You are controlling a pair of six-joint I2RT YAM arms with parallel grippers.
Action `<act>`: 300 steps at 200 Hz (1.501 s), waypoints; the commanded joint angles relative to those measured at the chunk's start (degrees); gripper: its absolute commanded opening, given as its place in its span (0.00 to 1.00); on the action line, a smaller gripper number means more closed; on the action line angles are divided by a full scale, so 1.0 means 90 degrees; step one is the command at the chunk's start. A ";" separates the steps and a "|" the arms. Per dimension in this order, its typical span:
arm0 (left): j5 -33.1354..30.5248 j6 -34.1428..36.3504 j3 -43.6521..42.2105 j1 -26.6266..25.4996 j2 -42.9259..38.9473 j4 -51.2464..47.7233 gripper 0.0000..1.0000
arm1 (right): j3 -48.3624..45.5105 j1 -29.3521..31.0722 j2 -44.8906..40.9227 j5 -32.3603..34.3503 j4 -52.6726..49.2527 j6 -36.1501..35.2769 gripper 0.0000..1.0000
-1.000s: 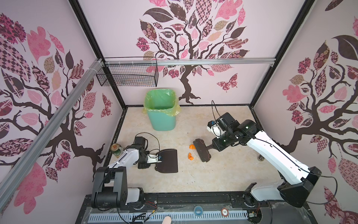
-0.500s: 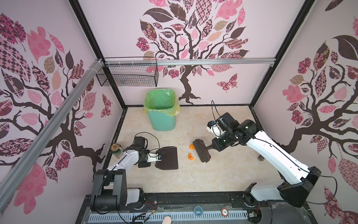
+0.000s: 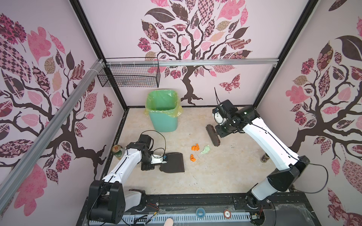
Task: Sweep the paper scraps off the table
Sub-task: 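Sweep the scraps with the right brush toward the dustpan held by the left gripper, then push the remaining scraps onto the dustpan with the right brush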
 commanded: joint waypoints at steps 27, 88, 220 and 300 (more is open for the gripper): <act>-0.1824 -0.0391 -0.0600 -0.0743 -0.0608 0.1211 0.00 | 0.0350 -0.0013 0.1189 0.1180 -0.0443 -0.0095 0.00; -0.2988 -0.1032 -0.1015 -0.1351 -0.0084 0.2592 0.00 | -0.0419 0.0000 0.0805 0.0646 -0.0515 0.0082 0.00; -0.2788 -0.2045 -0.0754 -0.2236 -0.0002 0.2008 0.00 | 0.0354 0.1411 0.1753 -0.0959 -0.0635 0.0378 0.00; -0.2717 -0.2617 -0.0692 -0.2720 0.0425 0.2091 0.00 | 0.1201 0.1543 0.1744 -0.2200 -0.0484 0.0947 0.00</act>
